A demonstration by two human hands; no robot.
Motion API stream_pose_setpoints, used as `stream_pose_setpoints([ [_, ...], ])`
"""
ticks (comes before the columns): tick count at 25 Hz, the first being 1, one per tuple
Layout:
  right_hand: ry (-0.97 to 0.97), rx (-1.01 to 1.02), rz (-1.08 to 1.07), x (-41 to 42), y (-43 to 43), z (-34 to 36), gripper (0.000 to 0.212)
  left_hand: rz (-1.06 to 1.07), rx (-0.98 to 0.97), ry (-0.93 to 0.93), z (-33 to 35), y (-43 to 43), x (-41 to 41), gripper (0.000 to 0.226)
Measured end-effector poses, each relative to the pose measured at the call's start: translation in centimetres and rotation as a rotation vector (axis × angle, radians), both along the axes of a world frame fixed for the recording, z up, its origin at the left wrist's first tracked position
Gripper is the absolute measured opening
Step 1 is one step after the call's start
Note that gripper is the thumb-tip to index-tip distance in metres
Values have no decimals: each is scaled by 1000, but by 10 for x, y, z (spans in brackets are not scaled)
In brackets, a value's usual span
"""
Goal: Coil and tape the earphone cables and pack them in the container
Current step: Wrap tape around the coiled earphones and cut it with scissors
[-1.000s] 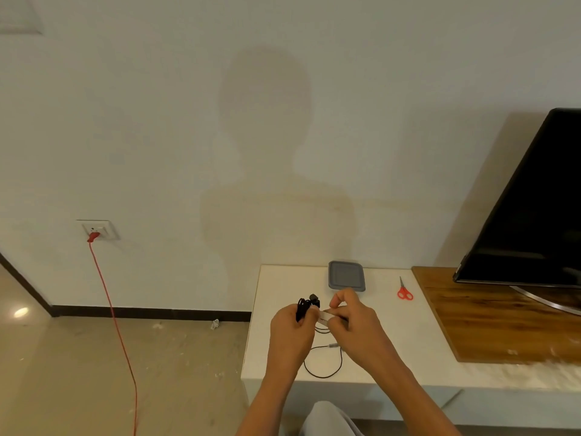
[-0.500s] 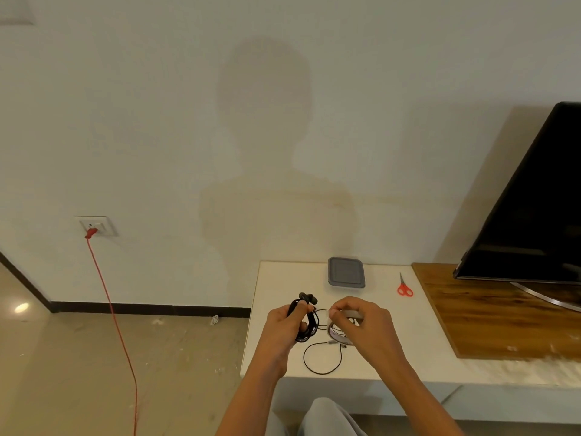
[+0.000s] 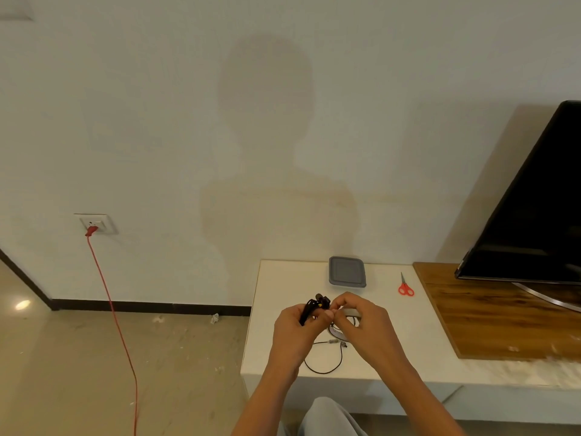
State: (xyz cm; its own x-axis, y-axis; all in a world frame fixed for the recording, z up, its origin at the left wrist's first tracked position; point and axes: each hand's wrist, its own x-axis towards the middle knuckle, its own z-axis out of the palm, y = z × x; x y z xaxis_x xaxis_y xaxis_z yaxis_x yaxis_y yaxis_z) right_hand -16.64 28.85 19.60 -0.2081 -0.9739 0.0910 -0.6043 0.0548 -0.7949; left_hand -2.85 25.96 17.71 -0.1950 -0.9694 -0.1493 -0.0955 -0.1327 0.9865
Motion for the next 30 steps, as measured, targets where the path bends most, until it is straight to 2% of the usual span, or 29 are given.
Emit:
stream_pose_setpoints([
  [7, 158, -19, 22, 2, -2, 2, 25, -19, 106, 41, -1, 2, 3, 25],
  [9, 122, -17, 28, 1, -1, 2, 27, -16, 147, 66, -1, 3, 3, 25],
  [13, 19, 25, 44, -1, -2, 2, 18, -30, 214, 124, -2, 1, 6, 21],
  [15, -12, 46, 71, 0, -1, 4, 22, -34, 226, 142, -3, 1, 7, 20],
  [18, -10, 42, 73, 1, -2, 3, 31, -36, 228, 102, -4, 0, 8, 32],
  [23, 248, -91, 34, 0, -3, -3, 16, -138, 346, 30, -2, 1, 9, 29],
  [24, 343, -162, 17, 2, -3, -2, 13, -134, 381, 66, 1, 3, 8, 28],
  [26, 555, -319, 5, 3, -5, -1, 10, -62, 469, 255, 6, 6, 5, 24],
  [28, 709, -434, 14, 0, -10, -3, 11, 21, 542, 438, 8, 6, 3, 30],
  [30, 808, -552, 30, -3, -18, -1, 17, 43, 543, 465, 7, 6, 2, 36],
])
